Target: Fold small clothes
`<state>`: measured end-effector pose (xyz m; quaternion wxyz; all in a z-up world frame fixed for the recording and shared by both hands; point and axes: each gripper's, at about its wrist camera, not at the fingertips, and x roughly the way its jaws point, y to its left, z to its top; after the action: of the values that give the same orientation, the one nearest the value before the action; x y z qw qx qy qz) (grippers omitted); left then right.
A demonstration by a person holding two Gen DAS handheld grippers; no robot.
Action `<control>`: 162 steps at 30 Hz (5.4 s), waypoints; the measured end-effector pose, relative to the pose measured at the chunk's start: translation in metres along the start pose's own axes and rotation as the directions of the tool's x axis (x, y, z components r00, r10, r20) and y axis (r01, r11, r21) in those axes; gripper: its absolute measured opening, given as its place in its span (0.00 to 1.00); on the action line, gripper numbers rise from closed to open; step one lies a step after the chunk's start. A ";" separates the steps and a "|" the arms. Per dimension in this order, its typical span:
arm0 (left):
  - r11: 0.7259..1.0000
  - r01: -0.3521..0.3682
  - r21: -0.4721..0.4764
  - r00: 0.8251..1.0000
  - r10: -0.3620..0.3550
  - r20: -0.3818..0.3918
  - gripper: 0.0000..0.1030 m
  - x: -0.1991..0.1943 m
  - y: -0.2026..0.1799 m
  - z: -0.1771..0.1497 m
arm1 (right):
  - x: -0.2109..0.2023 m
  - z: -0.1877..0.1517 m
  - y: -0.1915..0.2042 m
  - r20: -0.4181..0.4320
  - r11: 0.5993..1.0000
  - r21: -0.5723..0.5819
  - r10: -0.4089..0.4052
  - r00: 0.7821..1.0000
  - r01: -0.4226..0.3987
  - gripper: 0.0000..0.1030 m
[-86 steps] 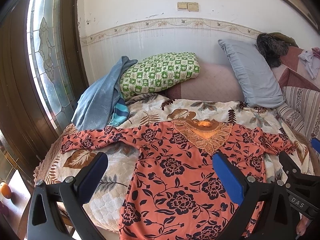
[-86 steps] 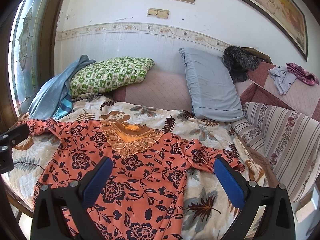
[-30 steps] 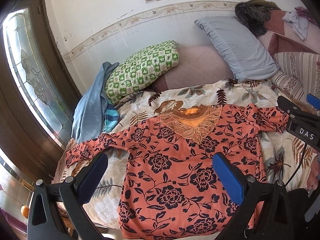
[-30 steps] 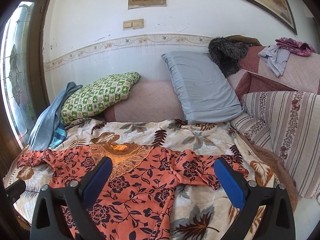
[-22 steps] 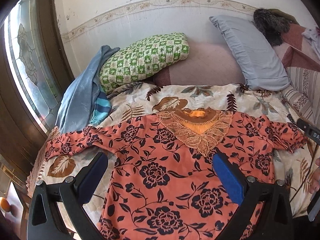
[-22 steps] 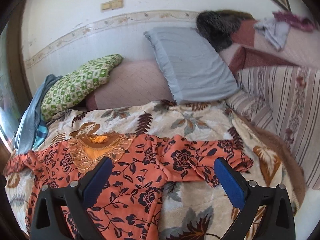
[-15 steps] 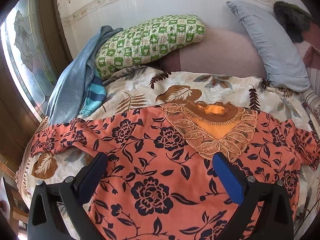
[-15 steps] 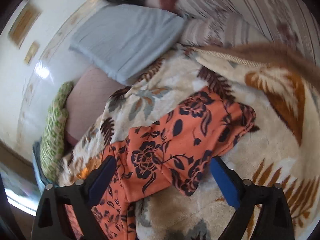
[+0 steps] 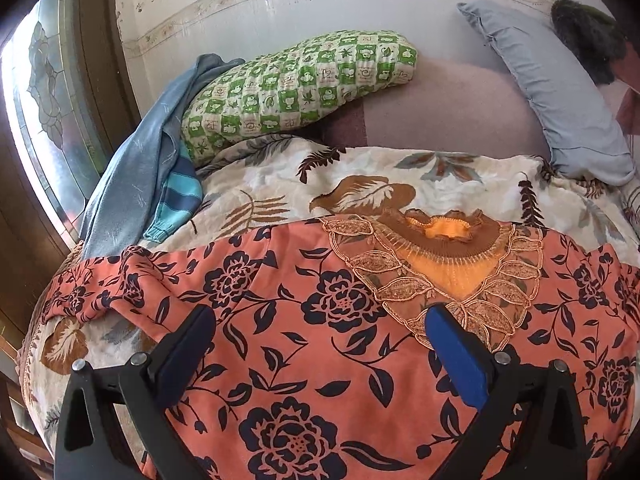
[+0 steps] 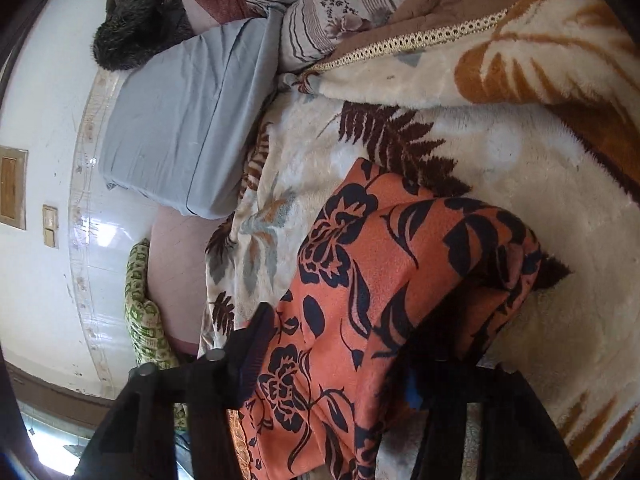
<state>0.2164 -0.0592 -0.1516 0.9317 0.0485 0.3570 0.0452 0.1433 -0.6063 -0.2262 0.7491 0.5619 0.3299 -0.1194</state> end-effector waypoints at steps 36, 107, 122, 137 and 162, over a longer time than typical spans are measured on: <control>0.838 -0.324 -0.438 0.946 0.298 -0.129 1.00 0.017 0.257 -0.011 | 0.222 -0.446 0.252 -0.654 0.922 -0.312 -0.033 0.756 -0.229 0.69; 0.495 -0.276 -0.824 0.955 0.042 -0.295 1.00 0.049 0.397 -0.079 | 0.120 -0.293 0.191 -0.167 0.600 -0.800 -0.166 0.972 -0.035 0.69; 0.270 -0.122 -0.955 0.947 -0.256 -0.194 1.00 0.093 0.488 -0.079 | 0.135 -0.298 0.183 -0.209 0.590 -0.806 -0.216 0.954 -0.044 0.69; 0.325 -0.036 -0.945 0.988 -0.133 -0.083 0.24 0.109 0.490 -0.083 | 0.139 -0.303 0.186 -0.174 0.555 -0.831 -0.221 0.960 -0.023 0.69; 0.886 0.272 -0.375 0.962 -0.264 0.075 0.05 -0.050 0.213 0.129 | 0.093 -0.222 0.185 -0.156 0.785 -0.617 -0.051 0.986 -0.057 0.63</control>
<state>0.2551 0.1384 0.0036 0.9244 -0.1829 0.3343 -0.0159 0.2355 -0.3208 -0.1770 0.8623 0.2933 0.4105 0.0432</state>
